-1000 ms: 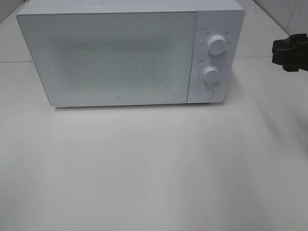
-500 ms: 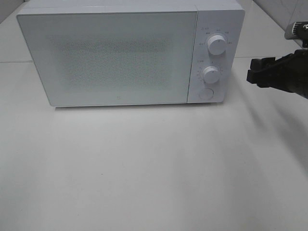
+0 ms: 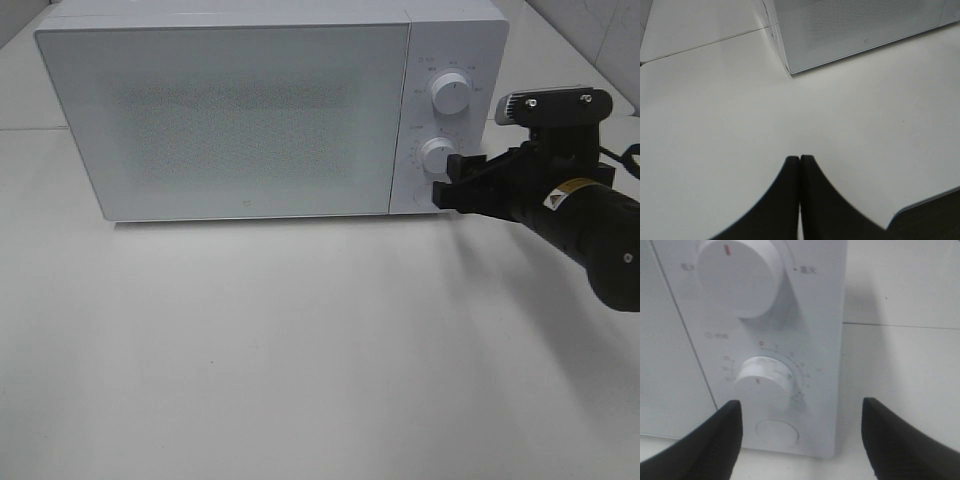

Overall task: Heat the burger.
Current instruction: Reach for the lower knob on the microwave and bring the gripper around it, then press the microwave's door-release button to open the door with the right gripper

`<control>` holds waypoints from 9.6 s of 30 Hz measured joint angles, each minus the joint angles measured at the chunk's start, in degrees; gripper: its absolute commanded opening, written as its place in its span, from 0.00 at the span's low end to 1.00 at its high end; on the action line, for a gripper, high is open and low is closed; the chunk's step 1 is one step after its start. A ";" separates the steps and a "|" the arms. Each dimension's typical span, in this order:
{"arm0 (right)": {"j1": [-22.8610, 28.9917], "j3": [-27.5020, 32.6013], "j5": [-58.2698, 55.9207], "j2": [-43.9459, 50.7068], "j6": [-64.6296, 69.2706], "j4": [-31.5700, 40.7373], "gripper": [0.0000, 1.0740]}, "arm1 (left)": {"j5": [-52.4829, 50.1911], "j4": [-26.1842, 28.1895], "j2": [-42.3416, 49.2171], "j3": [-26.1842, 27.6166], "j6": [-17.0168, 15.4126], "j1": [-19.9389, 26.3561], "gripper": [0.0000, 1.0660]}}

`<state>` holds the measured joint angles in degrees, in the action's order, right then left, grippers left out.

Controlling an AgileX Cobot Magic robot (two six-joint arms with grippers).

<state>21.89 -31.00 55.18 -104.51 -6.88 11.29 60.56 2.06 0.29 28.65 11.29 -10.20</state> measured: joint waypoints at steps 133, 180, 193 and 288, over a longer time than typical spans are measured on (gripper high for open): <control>4.58 2.86 13.98 -10.71 84.57 -7.56 0.57 | -0.06 0.00 0.00 0.00 0.00 0.00 0.00; 3.32 -20.23 -89.61 16.67 19.77 -24.18 0.52 | -0.06 0.00 0.00 0.00 0.00 0.00 0.00; -17.59 -21.08 -100.04 19.02 5.39 -5.50 0.52 | -0.06 0.00 0.00 0.00 0.00 0.00 0.00; -18.28 1.43 -87.43 81.59 3.44 -10.14 0.52 | -0.06 0.00 0.00 0.00 -0.17 0.00 0.00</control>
<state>3.61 -29.56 -32.26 -22.92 -3.44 1.15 60.50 2.06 0.29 28.65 11.12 -10.20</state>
